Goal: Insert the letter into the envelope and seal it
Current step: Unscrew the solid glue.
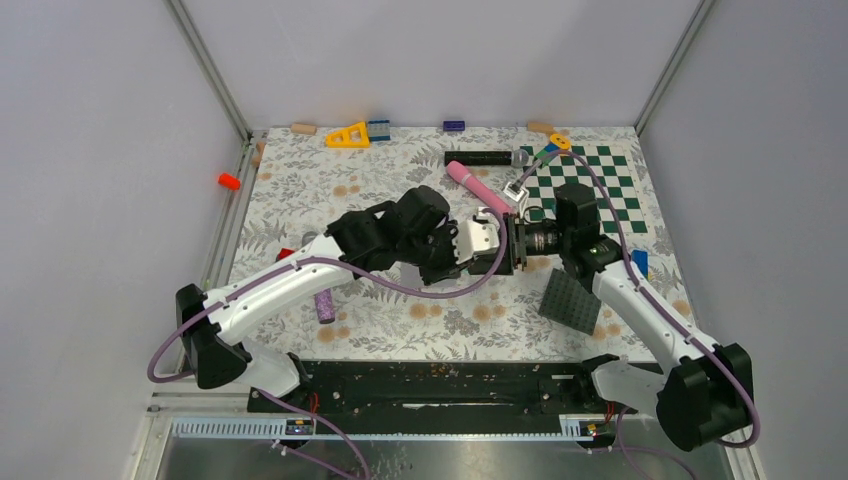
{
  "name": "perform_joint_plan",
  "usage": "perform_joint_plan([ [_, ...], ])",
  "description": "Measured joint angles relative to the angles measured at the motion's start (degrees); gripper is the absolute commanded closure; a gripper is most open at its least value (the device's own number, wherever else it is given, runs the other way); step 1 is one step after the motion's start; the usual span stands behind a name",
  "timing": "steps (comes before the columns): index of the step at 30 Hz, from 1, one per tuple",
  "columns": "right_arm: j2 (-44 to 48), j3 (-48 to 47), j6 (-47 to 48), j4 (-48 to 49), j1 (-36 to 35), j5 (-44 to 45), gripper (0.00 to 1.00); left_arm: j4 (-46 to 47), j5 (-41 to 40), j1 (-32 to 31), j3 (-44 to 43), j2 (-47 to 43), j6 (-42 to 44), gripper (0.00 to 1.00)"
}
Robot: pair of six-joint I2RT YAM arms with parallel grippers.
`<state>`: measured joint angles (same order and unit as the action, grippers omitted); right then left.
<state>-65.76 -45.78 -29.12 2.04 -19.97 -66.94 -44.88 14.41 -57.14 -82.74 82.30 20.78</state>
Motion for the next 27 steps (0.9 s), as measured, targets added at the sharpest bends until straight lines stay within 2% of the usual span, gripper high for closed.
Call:
perform_joint_plan([
  [2, 1.6, 0.0, 4.4, -1.1, 0.0, -0.5, 0.23, 0.9, 1.2, -0.2, 0.0, -0.1, 0.2, 0.91],
  [5, 7.0, 0.1, 18.7, -7.0, -0.1, -0.6, 0.17, 0.8, 4.9, -0.1, 0.0, -0.1, 0.5, 0.91],
  [10, 14.4, -0.1, 46.4, -18.2, -0.2, 0.3, 0.14, -1.1, 12.3, 0.3, 0.0, -0.1, 1.4, 0.91],
  [16, 14.6, -0.1, 76.0, -29.7, -0.2, 0.9, 0.14, -4.2, 20.5, 1.7, -0.2, 1.1, 2.2, 0.91],
  [21, 15.6, -0.1, 88.0, -33.1, -0.2, 0.2, 0.17, -6.6, 25.2, 2.9, -0.6, 3.7, 3.0, 0.92],
  [27, 17.0, -0.1, 94.0, -33.9, -0.2, -1.9, 0.23, -8.3, 28.0, 3.2, -0.9, 5.2, 3.4, 0.92],
])
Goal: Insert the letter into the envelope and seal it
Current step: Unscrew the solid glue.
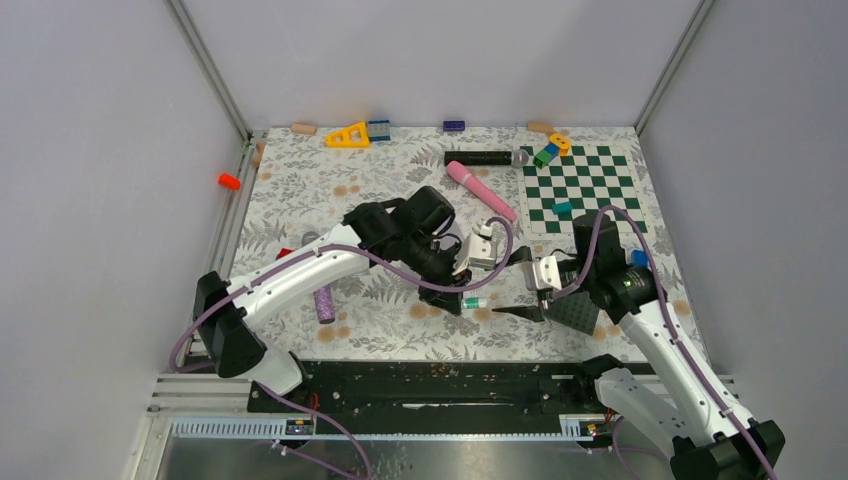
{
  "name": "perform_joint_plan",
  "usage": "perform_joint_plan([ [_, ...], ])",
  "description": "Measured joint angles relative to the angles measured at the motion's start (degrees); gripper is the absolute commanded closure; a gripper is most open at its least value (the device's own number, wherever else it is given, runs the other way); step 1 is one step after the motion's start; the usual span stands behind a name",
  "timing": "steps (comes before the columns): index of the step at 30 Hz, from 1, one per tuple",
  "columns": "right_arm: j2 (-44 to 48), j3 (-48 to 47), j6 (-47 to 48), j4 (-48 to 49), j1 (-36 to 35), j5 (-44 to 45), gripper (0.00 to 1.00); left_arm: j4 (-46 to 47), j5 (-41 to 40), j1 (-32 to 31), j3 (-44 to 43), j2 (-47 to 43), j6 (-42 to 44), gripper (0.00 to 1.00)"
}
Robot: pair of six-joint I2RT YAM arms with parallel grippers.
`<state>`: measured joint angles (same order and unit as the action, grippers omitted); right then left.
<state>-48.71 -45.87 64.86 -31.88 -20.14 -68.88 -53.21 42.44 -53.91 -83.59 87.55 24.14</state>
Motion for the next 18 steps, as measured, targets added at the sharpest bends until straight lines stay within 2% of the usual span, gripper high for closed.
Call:
perform_joint_plan([
  [14, 1.5, 1.9, 1.5, 1.3, -0.1, -1.3, 0.34, 2.4, 2.3, 2.8, -1.0, 2.7, -3.7, 0.93],
  [18, 1.5, 3.1, 0.3, 3.4, -0.6, -1.2, 0.44, 3.0, 2.6, 2.8, -1.0, 3.4, -4.5, 0.93],
])
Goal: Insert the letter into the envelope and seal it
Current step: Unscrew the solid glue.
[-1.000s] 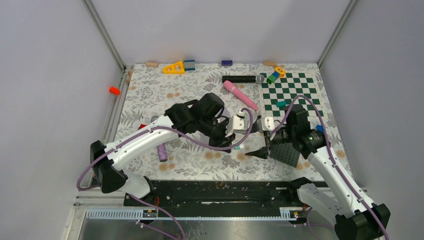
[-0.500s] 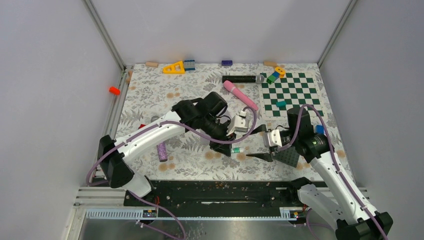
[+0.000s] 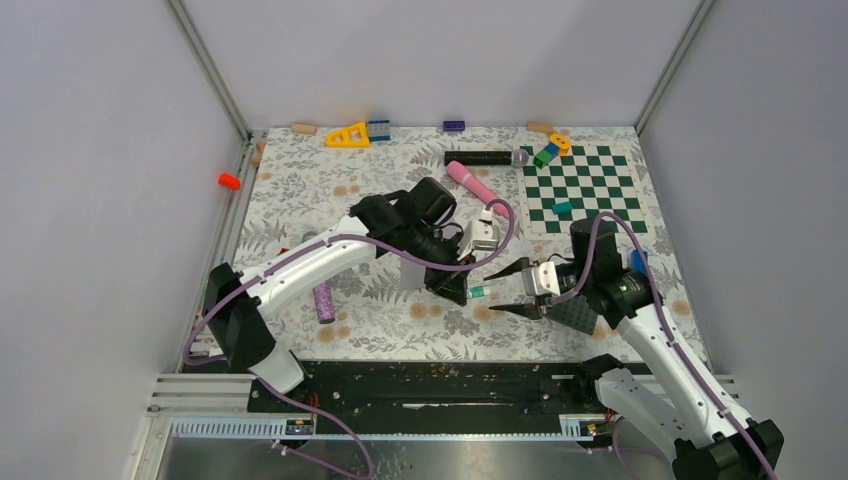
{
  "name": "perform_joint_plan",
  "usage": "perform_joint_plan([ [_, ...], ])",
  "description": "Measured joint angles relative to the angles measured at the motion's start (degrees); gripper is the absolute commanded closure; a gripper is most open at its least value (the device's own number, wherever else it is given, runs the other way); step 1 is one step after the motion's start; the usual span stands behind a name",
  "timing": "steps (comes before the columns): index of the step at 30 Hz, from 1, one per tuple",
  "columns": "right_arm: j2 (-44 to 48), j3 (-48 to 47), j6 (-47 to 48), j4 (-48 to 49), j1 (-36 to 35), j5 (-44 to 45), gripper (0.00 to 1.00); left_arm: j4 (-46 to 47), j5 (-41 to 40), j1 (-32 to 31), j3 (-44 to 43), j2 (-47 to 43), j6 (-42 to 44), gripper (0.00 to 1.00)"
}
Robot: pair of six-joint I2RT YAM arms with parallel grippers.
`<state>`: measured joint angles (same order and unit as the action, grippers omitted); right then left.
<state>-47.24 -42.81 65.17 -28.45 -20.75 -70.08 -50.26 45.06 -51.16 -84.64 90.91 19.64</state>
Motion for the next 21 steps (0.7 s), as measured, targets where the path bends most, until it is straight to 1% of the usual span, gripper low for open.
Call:
perform_joint_plan([
  [4, 0.0, 1.0, -1.3, 2.0, -0.5, 0.2, 0.60, 0.4, 0.2, 0.0, -0.1, 0.1, -0.2, 0.93],
  [12, -0.1, 1.0, -3.0, 3.7, -0.6, 0.5, 0.85, 0.2, 0.8, 0.0, -0.1, 0.1, -0.4, 0.93],
  [17, -1.5, 0.8, -7.0, 4.4, -0.6, 0.6, 0.86, 0.2, -0.9, -0.1, -0.1, 0.1, -1.2, 0.93],
  [21, -3.7, -0.2, -13.7, 5.0, -0.6, 2.2, 0.81, 1.3, -5.8, -0.9, 0.3, -0.6, -2.3, 0.93],
])
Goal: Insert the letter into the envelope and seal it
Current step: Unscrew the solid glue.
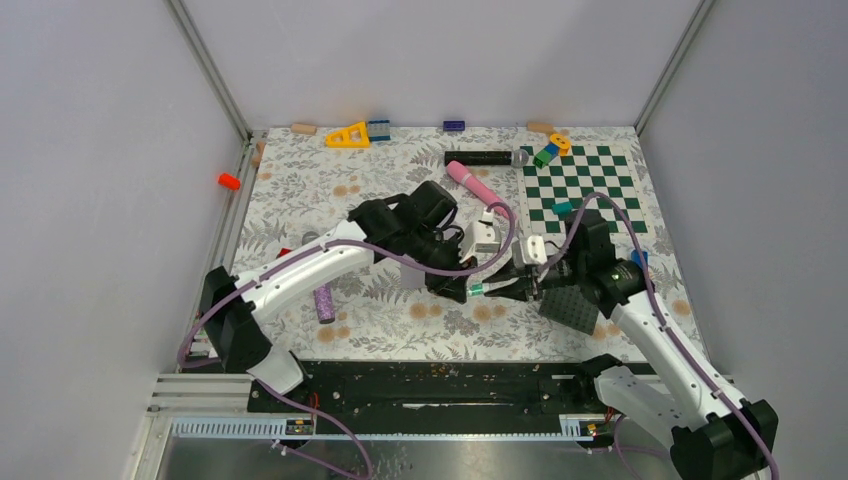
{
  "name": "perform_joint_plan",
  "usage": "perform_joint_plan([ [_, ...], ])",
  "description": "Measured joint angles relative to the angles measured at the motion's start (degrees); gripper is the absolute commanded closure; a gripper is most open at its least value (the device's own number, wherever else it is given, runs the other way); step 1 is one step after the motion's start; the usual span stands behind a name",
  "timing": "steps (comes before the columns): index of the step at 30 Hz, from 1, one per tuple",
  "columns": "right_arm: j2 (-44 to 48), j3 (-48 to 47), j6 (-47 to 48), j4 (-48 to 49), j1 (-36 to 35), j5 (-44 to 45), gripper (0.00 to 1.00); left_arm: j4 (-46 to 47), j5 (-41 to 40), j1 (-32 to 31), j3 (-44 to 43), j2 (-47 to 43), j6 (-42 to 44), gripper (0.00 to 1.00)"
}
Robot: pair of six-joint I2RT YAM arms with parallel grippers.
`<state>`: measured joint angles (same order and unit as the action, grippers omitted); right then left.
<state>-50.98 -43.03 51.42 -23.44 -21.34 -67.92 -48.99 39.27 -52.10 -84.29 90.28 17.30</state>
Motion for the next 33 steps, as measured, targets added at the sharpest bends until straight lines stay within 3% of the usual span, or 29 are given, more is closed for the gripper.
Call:
perform_joint_plan([
  [8, -6.0, -3.9, -25.0, 3.4, 0.0, 1.4, 0.78, 2.3, -10.8, -2.7, 2.0, -4.0, -0.4, 0.94],
  [15, -12.3, -4.2, -56.7, 13.6, 0.3, 2.0, 0.73, 2.8, -19.6, -4.6, 3.2, -5.8, -0.3, 0.94],
  [18, -16.2, -5.5, -65.5, 15.1, 0.4, 1.8, 0.68, 2.7, -23.0, -4.7, 3.5, -6.3, -0.3, 0.94],
  [20, -17.8, -6.1, -69.0, 15.7, 0.5, 1.8, 0.57, 2.7, -24.5, -4.7, 3.6, -6.4, -0.3, 0.95],
  [25, -16.9, -6.1, -70.6, 15.6, 0.2, 0.3, 0.23, 7.2, -24.9, -5.0, 4.2, -6.6, 0.0, 0.96],
  [29, -11.2, -5.9, -61.9, 12.9, 0.0, -0.5, 0.10, 8.8, -21.0, -4.3, 4.2, -6.7, 0.7, 0.95],
  [33, -3.5, -5.7, -43.5, 6.1, 0.0, 0.3, 0.06, 7.6, -14.1, -3.6, 4.1, -7.1, 1.8, 0.95],
])
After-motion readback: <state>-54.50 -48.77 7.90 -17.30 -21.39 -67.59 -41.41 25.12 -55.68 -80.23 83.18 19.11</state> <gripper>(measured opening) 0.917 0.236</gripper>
